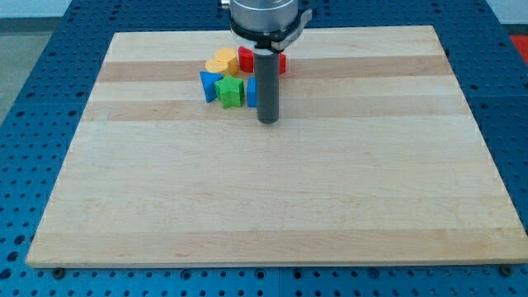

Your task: Push the green circle and red star towards the top center of the board with the blue cube

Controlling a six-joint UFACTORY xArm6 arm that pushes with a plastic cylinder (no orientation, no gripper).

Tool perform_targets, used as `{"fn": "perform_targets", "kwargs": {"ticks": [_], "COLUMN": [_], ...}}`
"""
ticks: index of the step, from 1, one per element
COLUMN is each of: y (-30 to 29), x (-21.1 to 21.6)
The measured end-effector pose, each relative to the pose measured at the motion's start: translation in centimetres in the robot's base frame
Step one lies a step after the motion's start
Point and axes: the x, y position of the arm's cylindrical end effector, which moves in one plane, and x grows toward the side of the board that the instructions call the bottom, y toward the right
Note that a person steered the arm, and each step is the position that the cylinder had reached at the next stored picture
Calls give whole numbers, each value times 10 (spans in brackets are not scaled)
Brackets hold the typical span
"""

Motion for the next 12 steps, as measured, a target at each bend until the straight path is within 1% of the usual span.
{"fn": "perform_targets", "kwargs": {"ticks": [1, 3, 6, 7, 8, 10, 11, 12], "y": [0, -2, 13, -22, -51, -45, -43, -38], "x": [0, 45, 52, 52, 43, -4, -16, -16]}}
